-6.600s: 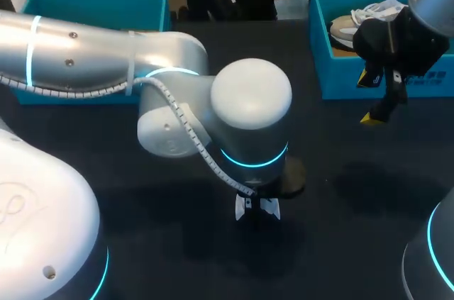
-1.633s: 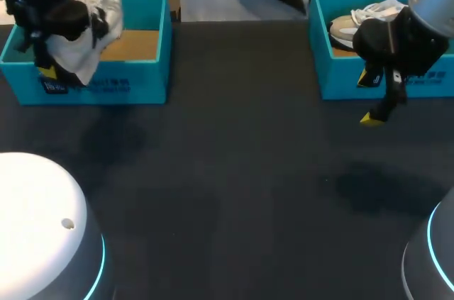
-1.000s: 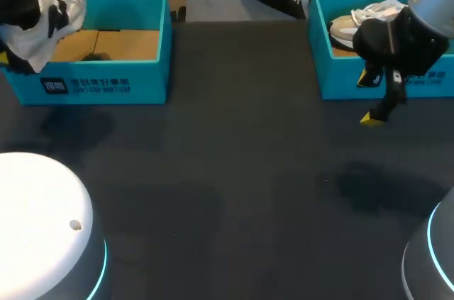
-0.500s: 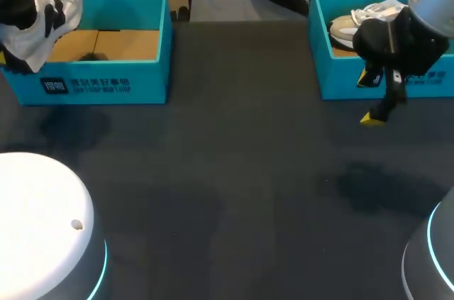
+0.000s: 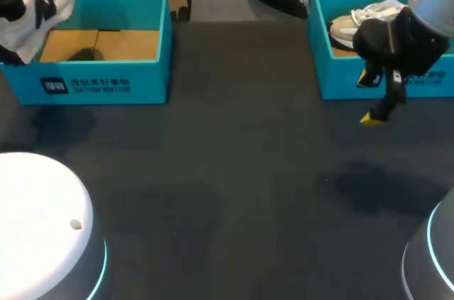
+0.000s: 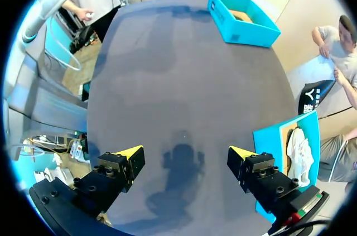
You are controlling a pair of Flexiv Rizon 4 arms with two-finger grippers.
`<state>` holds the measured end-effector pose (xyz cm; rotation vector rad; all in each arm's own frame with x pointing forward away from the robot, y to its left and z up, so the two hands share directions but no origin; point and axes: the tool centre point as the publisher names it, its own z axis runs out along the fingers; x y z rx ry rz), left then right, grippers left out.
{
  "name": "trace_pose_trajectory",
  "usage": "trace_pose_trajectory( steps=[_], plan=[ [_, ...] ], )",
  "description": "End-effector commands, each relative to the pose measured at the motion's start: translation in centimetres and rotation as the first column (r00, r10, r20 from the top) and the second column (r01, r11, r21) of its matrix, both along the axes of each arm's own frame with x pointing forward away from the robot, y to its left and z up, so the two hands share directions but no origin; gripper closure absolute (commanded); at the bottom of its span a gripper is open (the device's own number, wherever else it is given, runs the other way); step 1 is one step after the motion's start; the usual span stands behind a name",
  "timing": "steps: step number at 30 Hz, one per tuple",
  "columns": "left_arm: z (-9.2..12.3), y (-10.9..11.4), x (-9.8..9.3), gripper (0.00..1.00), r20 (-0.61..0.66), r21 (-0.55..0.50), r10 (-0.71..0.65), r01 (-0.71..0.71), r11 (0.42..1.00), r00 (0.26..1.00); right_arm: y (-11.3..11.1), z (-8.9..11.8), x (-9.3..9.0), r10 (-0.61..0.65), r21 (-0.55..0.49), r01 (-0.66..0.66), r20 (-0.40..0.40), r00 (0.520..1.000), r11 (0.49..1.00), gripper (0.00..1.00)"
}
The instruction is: Take the shoe out of the shoebox, open the shoe tongue, remove and reinsert the insole, then place the shoe into the shoebox
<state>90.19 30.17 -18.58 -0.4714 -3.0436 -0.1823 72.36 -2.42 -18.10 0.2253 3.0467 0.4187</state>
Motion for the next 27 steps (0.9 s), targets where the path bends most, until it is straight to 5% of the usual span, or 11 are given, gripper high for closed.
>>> trace_pose_trajectory(
  steps=[1, 10, 27],
  plan=[
    [0.1, 1.2, 1.5, 1.00, 0.002, -0.018, 0.002, -0.002, 1.000, 1.000, 0.1, -0.1, 0.1, -0.001, -0.002, 0.001, -0.002, 1.000, 1.000, 0.00],
    [0.0, 3.0, 4.6, 1.00, 0.018, -0.052, 0.026, -0.025, 0.998, 0.999, 0.1, -0.1, 0.1, -0.001, -0.002, 0.001, -0.002, 1.000, 1.000, 0.00],
    [-2.4, 2.0, 10.6, 1.00, -0.025, -0.025, 0.097, -0.098, 0.995, 0.995, 0.1, -0.1, 0.1, -0.001, -0.002, 0.001, -0.002, 1.000, 1.000, 0.00]
  ],
)
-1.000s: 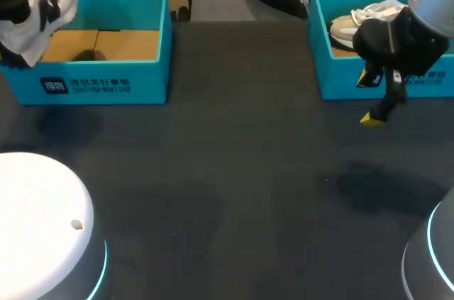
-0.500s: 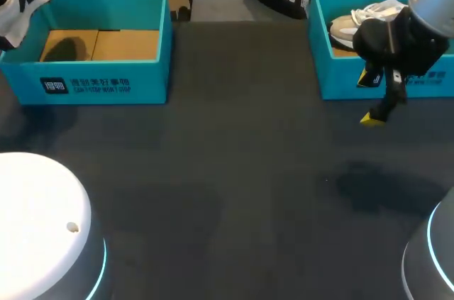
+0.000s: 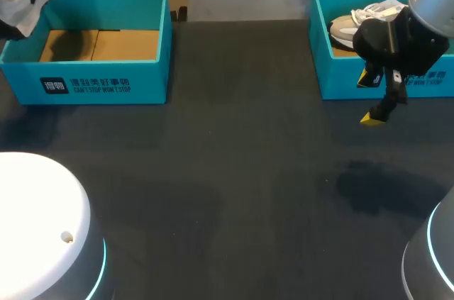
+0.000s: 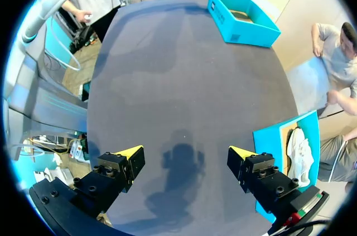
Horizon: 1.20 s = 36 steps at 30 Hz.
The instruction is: Take the shoe out of the shoebox, open the shoe tongue, remove and reinsert the insole, then place the shoe into the shoebox
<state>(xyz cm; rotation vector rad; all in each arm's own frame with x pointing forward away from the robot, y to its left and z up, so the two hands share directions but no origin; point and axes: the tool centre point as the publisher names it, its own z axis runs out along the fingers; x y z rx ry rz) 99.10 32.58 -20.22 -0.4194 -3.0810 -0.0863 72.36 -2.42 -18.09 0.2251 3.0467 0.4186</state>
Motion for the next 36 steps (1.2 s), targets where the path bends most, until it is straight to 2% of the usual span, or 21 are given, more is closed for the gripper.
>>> trace_pose_trajectory(
  steps=[1, 15, 18, 19, 22, 23, 24, 25, 26, 27, 28, 29, 30, 32, 33, 34, 36],
  plan=[
    [-0.8, -0.4, 1.7, 1.00, -0.043, 0.039, 0.061, -0.059, 0.998, 0.997, 0.1, -0.1, 0.1, -0.001, -0.002, 0.001, -0.002, 1.000, 1.000, 0.00],
    [-0.8, -0.4, 1.7, 1.00, -0.043, 0.039, 0.061, -0.059, 0.998, 0.997, 0.1, -0.1, 0.1, -0.001, -0.002, 0.001, -0.002, 1.000, 1.000, 0.00],
    [-0.4, -0.4, 1.5, 1.00, -0.013, 0.061, -0.077, 0.078, 0.995, 0.997, 0.1, -0.1, 0.1, -0.001, -0.002, 0.001, -0.002, 1.000, 1.000, 0.00],
    [-0.3, 0.0, 1.8, 1.00, -0.005, 0.045, -0.063, 0.063, 0.997, 0.998, 0.1, -0.1, 0.1, -0.001, -0.002, 0.001, -0.002, 1.000, 1.000, 0.00],
    [0.1, 0.6, 2.4, 1.00, -0.011, 0.033, -0.251, 0.251, 0.967, 0.968, 0.1, -0.1, 0.1, -0.001, -0.002, 0.001, -0.002, 1.000, 1.000, 0.00],
    [0.1, 0.6, 2.6, 1.00, -0.021, 0.054, -0.350, 0.351, 0.935, 0.936, 0.1, -0.1, 0.1, -0.001, -0.002, 0.001, -0.002, 1.000, 1.000, 0.00],
    [0.1, 0.8, 2.7, 1.00, -0.009, 0.050, -0.373, 0.373, 0.927, 0.928, 0.1, -0.1, 0.1, -0.001, -0.002, 0.001, -0.002, 1.000, 1.000, 0.00],
    [0.1, 0.9, 2.9, 1.00, -0.017, 0.045, -0.446, 0.446, 0.894, 0.895, 0.1, -0.1, 0.1, -0.001, -0.002, 0.001, -0.002, 1.000, 1.000, 0.00],
    [0.1, 1.0, 3.0, 1.00, -0.038, 0.030, -0.545, 0.546, 0.837, 0.837, 0.1, -0.1, 0.1, -0.001, -0.002, 0.001, -0.002, 1.000, 1.000, 0.00],
    [0.1, 1.3, 3.1, 1.00, -0.031, 0.023, -0.576, 0.577, 0.816, 0.817, 0.1, -0.1, 0.1, -0.001, -0.002, 0.001, -0.002, 1.000, 1.000, 0.00],
    [0.1, 1.4, 3.3, 1.00, -0.059, 0.038, -0.665, 0.668, 0.743, 0.744, 0.1, -0.1, 0.1, -0.001, -0.002, 0.001, -0.002, 1.000, 1.000, 0.00],
    [0.1, 1.5, 3.3, 1.00, -0.033, 0.068, -0.674, 0.674, 0.735, 0.738, 0.1, -0.1, 0.1, -0.001, -0.002, 0.001, -0.002, 1.000, 1.000, 0.00],
    [0.1, 1.6, 3.5, 1.00, -0.079, 0.062, -0.726, 0.731, 0.680, 0.683, 0.1, -0.1, 0.1, -0.001, -0.002, 0.001, -0.002, 1.000, 1.000, 0.00],
    [0.1, 1.8, 3.9, 1.00, -0.088, 0.076, -0.770, 0.775, 0.628, 0.633, 0.1, -0.1, 0.1, -0.001, -0.002, 0.001, -0.002, 1.000, 1.000, 0.00],
    [0.1, 1.8, 4.1, 1.00, -0.099, 0.083, -0.809, 0.815, 0.573, 0.579, 0.1, -0.1, 0.1, -0.001, -0.002, 0.001, -0.002, 1.000, 1.000, 0.00],
    [0.1, 1.9, 4.2, 1.00, -0.103, 0.116, -0.825, 0.831, 0.544, 0.555, 0.1, -0.1, 0.1, -0.001, -0.002, 0.001, -0.002, 1.000, 1.000, 0.00],
    [-0.1, 2.0, 4.2, 1.00, -0.118, 0.147, -0.890, 0.894, 0.424, 0.441, 0.1, -0.1, 0.1, -0.001, -0.002, 0.001, -0.002, 1.000, 1.000, 0.00]
  ],
)
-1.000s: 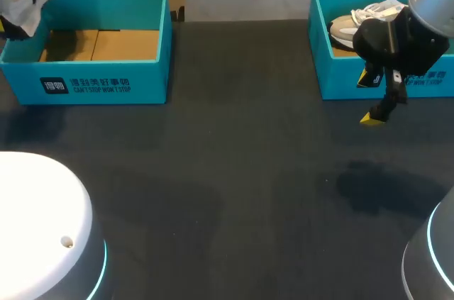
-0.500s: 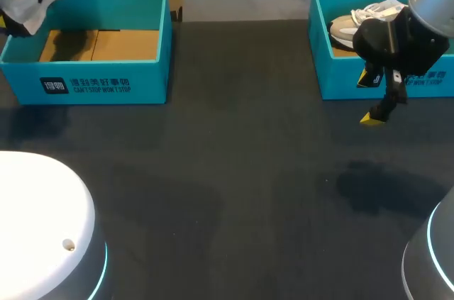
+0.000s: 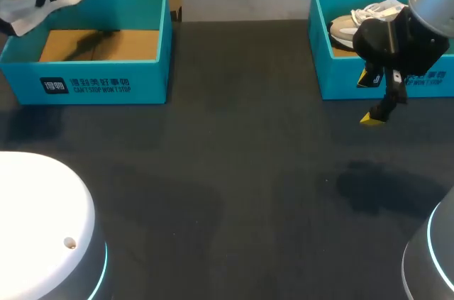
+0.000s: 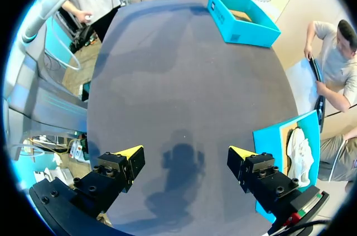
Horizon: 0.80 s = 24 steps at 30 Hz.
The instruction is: Take the shoe out of the shoebox, open the shoe tongue, remove and reinsert the insole, then place the shoe into the shoebox
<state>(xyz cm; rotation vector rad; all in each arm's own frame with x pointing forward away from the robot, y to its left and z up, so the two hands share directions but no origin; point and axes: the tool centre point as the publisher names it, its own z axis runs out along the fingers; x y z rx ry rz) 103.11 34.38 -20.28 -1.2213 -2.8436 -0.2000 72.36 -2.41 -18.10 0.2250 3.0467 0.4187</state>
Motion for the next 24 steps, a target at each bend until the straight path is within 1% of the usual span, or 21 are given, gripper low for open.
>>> trace_pose_trajectory(
  steps=[1, 2, 3, 4, 5, 7, 8, 9, 24],
  plan=[
    [-0.03, 0.22, 0.17, 1.00, -0.040, 0.132, -0.571, 0.571, 0.810, 0.820, 0.09, -0.09, 0.12, -0.001, -0.002, 0.001, -0.002, 1.000, 1.000, 0.00],
    [-0.08, 0.15, 0.25, 1.00, -0.038, 0.153, -0.621, 0.618, 0.771, 0.783, 0.09, -0.09, 0.12, -0.001, -0.002, 0.001, -0.002, 1.000, 1.000, 0.00],
    [-0.12, 0.13, 0.25, 1.00, -0.031, 0.162, -0.641, 0.637, 0.754, 0.767, 0.09, -0.09, 0.12, -0.001, -0.002, 0.001, -0.002, 1.000, 1.000, 0.00],
    [-0.14, 0.07, 0.37, 1.00, -0.051, 0.157, -0.688, 0.686, 0.711, 0.724, 0.09, -0.09, 0.12, -0.001, -0.002, 0.001, -0.002, 1.000, 1.000, 0.00],
    [-0.04, 0.22, 0.40, 1.00, -0.043, 0.145, -0.735, 0.732, 0.666, 0.677, 0.09, -0.09, 0.12, -0.001, -0.002, 0.001, -0.002, 1.000, 1.000, 0.00],
    [0.30, 0.68, 0.22, 1.00, -0.018, 0.126, -0.830, 0.824, 0.552, 0.558, 0.09, -0.09, 0.12, -0.001, -0.002, 0.001, -0.002, 1.000, 1.000, 0.00],
    [0.54, 0.80, 0.18, 1.00, -0.003, 0.117, -0.843, 0.837, 0.535, 0.538, 0.09, -0.09, 0.12, -0.001, -0.002, 0.001, -0.002, 1.000, 1.000, 0.00],
    [0.83, 0.74, 0.26, 1.00, 0.002, 0.109, -0.843, 0.838, 0.535, 0.538, 0.09, -0.09, 0.12, -0.001, -0.002, 0.001, -0.002, 1.000, 1.000, 0.00],
    [0.83, 0.74, 0.26, 1.00, 0.002, 0.109, -0.843, 0.838, 0.535, 0.538, 0.09, -0.09, 0.12, -0.001, -0.002, 0.001, -0.002, 1.000, 1.000, 0.00]
  ],
)
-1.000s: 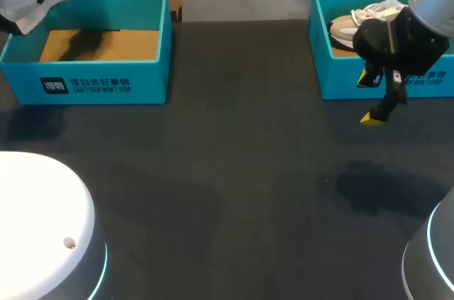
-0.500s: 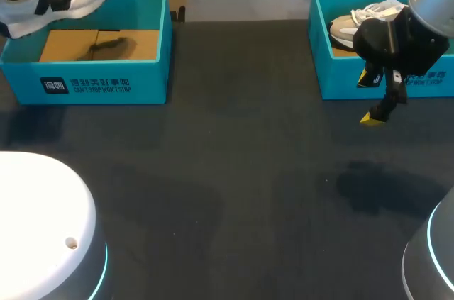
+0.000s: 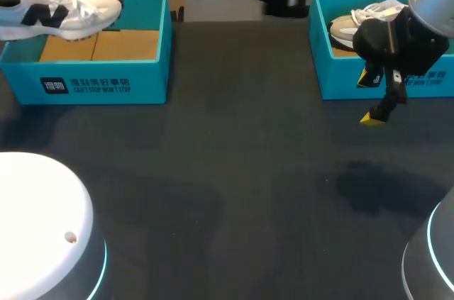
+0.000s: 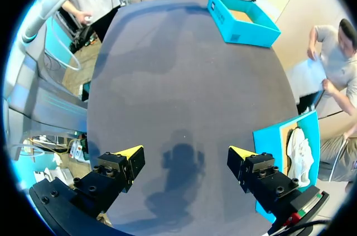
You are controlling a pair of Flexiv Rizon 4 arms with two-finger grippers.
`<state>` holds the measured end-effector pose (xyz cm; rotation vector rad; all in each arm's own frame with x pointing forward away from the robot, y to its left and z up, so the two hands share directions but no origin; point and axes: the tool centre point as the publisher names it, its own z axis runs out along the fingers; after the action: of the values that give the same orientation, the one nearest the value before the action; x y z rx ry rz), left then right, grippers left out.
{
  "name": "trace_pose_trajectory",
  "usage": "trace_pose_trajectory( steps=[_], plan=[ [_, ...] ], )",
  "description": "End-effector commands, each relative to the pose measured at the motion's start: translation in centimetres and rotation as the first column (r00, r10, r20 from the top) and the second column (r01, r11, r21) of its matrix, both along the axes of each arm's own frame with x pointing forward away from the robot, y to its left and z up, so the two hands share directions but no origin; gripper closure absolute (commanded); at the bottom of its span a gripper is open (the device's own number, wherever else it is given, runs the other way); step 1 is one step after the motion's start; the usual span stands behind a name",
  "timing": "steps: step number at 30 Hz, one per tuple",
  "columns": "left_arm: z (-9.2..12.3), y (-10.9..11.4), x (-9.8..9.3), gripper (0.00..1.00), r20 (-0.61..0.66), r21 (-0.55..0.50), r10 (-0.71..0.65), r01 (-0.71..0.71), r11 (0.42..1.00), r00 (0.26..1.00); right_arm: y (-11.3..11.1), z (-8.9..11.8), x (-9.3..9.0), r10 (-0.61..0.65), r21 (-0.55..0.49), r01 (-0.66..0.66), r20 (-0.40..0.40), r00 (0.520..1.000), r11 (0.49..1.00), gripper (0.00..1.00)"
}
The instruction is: Take the shoe out of the shoebox, open the shoe tongue, remove and reinsert the insole, then place the shoe into the shoebox
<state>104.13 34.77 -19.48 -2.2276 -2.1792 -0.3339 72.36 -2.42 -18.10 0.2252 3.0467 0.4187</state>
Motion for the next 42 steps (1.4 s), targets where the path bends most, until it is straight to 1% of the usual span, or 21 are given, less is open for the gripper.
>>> trace_pose_trajectory(
  steps=[1, 3, 4, 7, 12, 17, 23, 31, 33, 36, 39, 40, 42],
  plan=[
    [0.0, 0.3, -0.8, 1.00, 0.036, 0.007, -0.222, 0.222, 0.975, 0.974, 0.1, -0.1, 0.1, -0.001, -0.002, 0.001, -0.002, 1.000, 1.000, 0.00],
    [-0.2, 0.0, -0.8, 1.00, 0.037, 0.015, -0.211, 0.211, 0.977, 0.977, 0.1, -0.1, 0.1, -0.001, -0.002, 0.001, -0.002, 1.000, 1.000, 0.00],
    [-0.3, -0.1, -0.8, 1.00, 0.024, -0.015, -0.197, 0.197, 0.980, 0.980, 0.1, -0.1, 0.1, -0.001, -0.002, 0.001, -0.002, 1.000, 1.000, 0.00],
    [-0.4, -0.4, -0.7, 1.00, 0.022, -0.031, -0.169, 0.170, 0.985, 0.985, 0.1, -0.1, 0.1, -0.001, -0.002, 0.001, -0.002, 1.000, 1.000, 0.00],
    [-0.9, -0.8, -0.7, 1.00, 0.017, -0.025, -0.156, 0.157, 0.987, 0.988, 0.1, -0.1, 0.1, -0.001, -0.002, 0.001, -0.002, 1.000, 1.000, 0.00],
    [-1.1, -1.1, 0.0, 1.00, 0.022, -0.013, -0.136, 0.137, 0.991, 0.990, 0.1, -0.1, 0.1, -0.001, -0.002, 0.001, -0.002, 1.000, 1.000, 0.00],
    [-2.0, -2.2, 1.2, 1.00, 0.052, 0.003, -0.103, 0.103, 0.995, 0.993, 0.1, -0.1, 0.1, -0.001, -0.002, 0.001, -0.002, 1.000, 1.000, 0.00],
    [-3.0, -3.5, 3.0, 1.00, 0.073, 0.017, -0.099, 0.098, 0.995, 0.992, 0.1, -0.1, 0.1, -0.001, -0.002, 0.001, -0.002, 1.000, 1.000, 0.00],
    [-3.5, -3.8, 3.5, 1.00, 0.076, 0.026, -0.100, 0.098, 0.995, 0.992, 0.1, -0.1, 0.1, -0.001, -0.002, 0.001, -0.002, 1.000, 1.000, 0.00],
    [-4.2, -3.9, 4.1, 1.00, 0.089, 0.034, -0.087, 0.084, 0.996, 0.992, 0.1, -0.1, 0.1, -0.001, -0.002, 0.001, -0.002, 1.000, 1.000, 0.00],
    [-5.0, -4.0, 4.8, 1.00, 0.091, 0.027, -0.088, 0.086, 0.996, 0.992, 0.1, -0.1, 0.1, -0.001, -0.002, 0.001, -0.002, 1.000, 1.000, 0.00],
    [-5.3, -3.9, 5.1, 1.00, 0.075, 0.010, -0.090, 0.090, 0.996, 0.993, 0.1, -0.1, 0.1, -0.001, -0.002, 0.001, -0.002, 1.000, 1.000, 0.00],
    [-5.8, -3.9, 5.3, 1.00, 0.082, 0.017, -0.085, 0.084, 0.996, 0.993, 0.1, -0.1, 0.1, -0.001, -0.002, 0.001, -0.002, 1.000, 1.000, 0.00]
  ],
)
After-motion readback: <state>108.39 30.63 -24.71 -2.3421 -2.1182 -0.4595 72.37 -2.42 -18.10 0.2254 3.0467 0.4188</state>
